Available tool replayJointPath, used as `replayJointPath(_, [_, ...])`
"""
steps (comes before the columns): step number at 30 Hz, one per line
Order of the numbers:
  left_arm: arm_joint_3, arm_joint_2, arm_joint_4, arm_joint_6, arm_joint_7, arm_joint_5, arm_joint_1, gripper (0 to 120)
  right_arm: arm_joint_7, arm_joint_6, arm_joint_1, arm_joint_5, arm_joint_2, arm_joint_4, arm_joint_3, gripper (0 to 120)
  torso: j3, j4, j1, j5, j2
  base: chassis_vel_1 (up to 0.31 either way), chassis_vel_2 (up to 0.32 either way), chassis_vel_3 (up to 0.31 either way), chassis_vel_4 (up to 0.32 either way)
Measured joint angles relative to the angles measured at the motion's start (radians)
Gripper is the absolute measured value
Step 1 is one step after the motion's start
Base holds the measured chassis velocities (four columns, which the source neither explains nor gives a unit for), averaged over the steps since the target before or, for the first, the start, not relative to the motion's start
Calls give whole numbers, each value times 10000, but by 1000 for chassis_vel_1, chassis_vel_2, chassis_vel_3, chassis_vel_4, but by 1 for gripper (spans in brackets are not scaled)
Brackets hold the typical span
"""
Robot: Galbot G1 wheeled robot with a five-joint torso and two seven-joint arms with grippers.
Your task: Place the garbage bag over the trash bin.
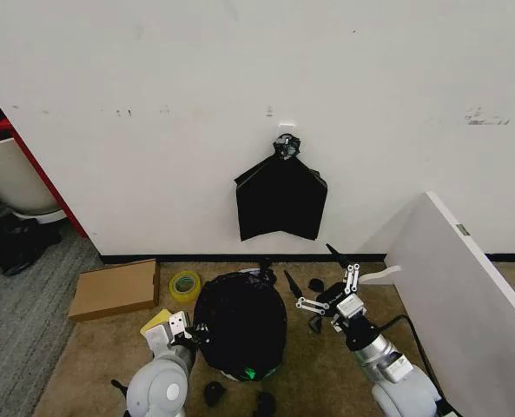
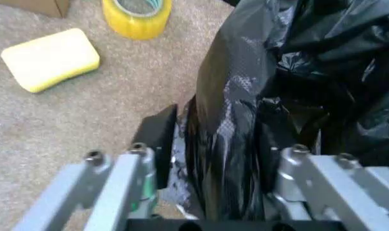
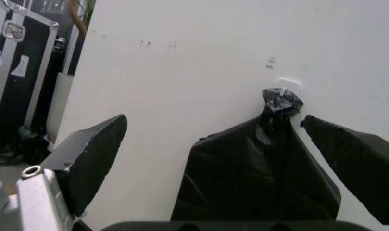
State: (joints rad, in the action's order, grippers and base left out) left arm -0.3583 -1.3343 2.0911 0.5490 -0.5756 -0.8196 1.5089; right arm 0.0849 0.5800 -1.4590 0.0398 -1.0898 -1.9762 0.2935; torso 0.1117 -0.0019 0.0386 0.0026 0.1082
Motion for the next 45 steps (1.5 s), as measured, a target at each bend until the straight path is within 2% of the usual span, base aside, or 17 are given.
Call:
replayJointPath(2, [-26,45,140,-45,2,59,98,47,-3,2,-1,7,0,26,13,100,0,0,0,-1,0,0,0,0,0])
replayJointPath(5, [-101,224,817,-332,45,631,569,61,-52,-2,23,137,-2,123,65,100,0,1,0,0,0,0,0,0,0])
replayJointPath(6, [-114,277,979,-643,116,1151,727,66,-101,-39,35,252,-1,153,76,100,0,0,0,0,0,0,0,0,0])
replayJointPath(8, [-187,324,948,-2087,426,2690,951,72,-193,-156,53,519,0,199,77,100,0,1,0,1,0,0,0,0,0])
replayJointPath(9, [-187,324,948,-2087,426,2690,951,72,-193,-156,53,519,0,199,77,100,0,1,0,1,0,0,0,0,0])
replayJointPath(11, [-462,320,473,-4360,1316,4618,1084,81,-210,-406,21,904,-2,205,76,100,0,2,0,1,0,0,0,0,0])
replayJointPath(12, [-599,298,143,-5559,2061,5465,1110,86,-210,-595,-22,1124,-18,200,74,100,1,4,0,1,0,0,0,0,0])
replayJointPath(14, [-767,170,-475,-7774,4018,6382,973,92,-302,-965,-65,1405,-100,164,83,100,1,1,0,-1,0,0,0,0,0])
replayJointPath(15, [-822,127,-687,-8568,4750,6513,831,97,-447,-1169,-59,1456,-163,162,124,100,1,0,0,-6,0,0,0,0,0])
replayJointPath(17, [-899,119,-781,-9183,5597,6117,663,100,-794,-1548,13,1454,-324,194,309,100,1,-3,0,2,0,0,0,0,0])
replayJointPath(18, [-899,119,-781,-9183,5597,6117,663,100,-794,-1548,13,1454,-324,194,309,100,1,-3,0,2,0,0,0,0,0])
replayJointPath(22, [-928,49,-567,-9466,6932,4710,581,100,-1870,-2695,-92,1461,-695,-35,856,100,1,0,0,1,0,0,0,0,0])
replayJointPath(25, [-912,-201,-440,-9526,7082,4533,608,100,-2740,-3358,-376,1106,-1051,-171,1394,100,1,1,0,1,0,0,0,0,0])
replayJointPath(28, [-903,-416,-366,-9597,7050,4606,674,100,-2997,-3703,-627,598,-1339,-225,1886,100,1,-2,0,0,0,0,0,0,0])
replayJointPath(33, [-806,-932,-160,-9828,6822,5280,921,100,-3253,-3404,-943,407,-1919,-207,2492,100,1,1,0,1,0,0,0,0,0])
replayJointPath(45, [-820,-841,-129,-9707,6504,5534,1180,100,-3300,-2735,-934,-180,-2317,-158,2070,100,0,1,0,0,0,0,0,0,0])
